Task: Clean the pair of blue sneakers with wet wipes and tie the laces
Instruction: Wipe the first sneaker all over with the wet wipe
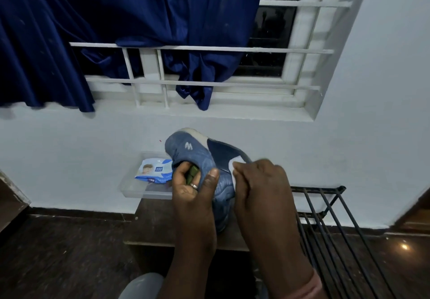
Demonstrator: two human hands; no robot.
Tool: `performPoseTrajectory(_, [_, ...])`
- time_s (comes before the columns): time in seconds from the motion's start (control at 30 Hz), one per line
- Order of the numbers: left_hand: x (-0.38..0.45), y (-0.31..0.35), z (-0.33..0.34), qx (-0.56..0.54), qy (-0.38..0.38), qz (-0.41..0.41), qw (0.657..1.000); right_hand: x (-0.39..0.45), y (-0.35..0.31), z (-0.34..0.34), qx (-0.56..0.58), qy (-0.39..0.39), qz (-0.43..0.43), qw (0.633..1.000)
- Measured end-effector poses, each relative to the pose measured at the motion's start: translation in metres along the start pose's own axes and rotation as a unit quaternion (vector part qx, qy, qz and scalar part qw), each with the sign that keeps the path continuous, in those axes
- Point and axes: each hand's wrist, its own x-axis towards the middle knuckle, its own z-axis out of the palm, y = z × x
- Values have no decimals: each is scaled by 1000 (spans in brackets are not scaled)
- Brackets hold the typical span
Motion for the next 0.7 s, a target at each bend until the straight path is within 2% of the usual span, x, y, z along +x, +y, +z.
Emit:
performPoseTrajectory(0.1, [1, 2, 1, -14, 12, -3, 1000, -6, 10, 7, 37, 34, 30, 998])
performPoseTrajectory(0.33, [-1, 0, -1, -69, 58, -19, 996, -13, 4, 8, 43, 24, 21, 999])
performPoseTrajectory(0.57, [-1, 0, -2, -113, 69, -37, 991, -17, 10, 12, 70, 47, 13, 996])
performPoseTrajectory(0.7, [-5, -1, -2, -87, 58, -31, 994, -3, 11, 15, 46, 62, 22, 997])
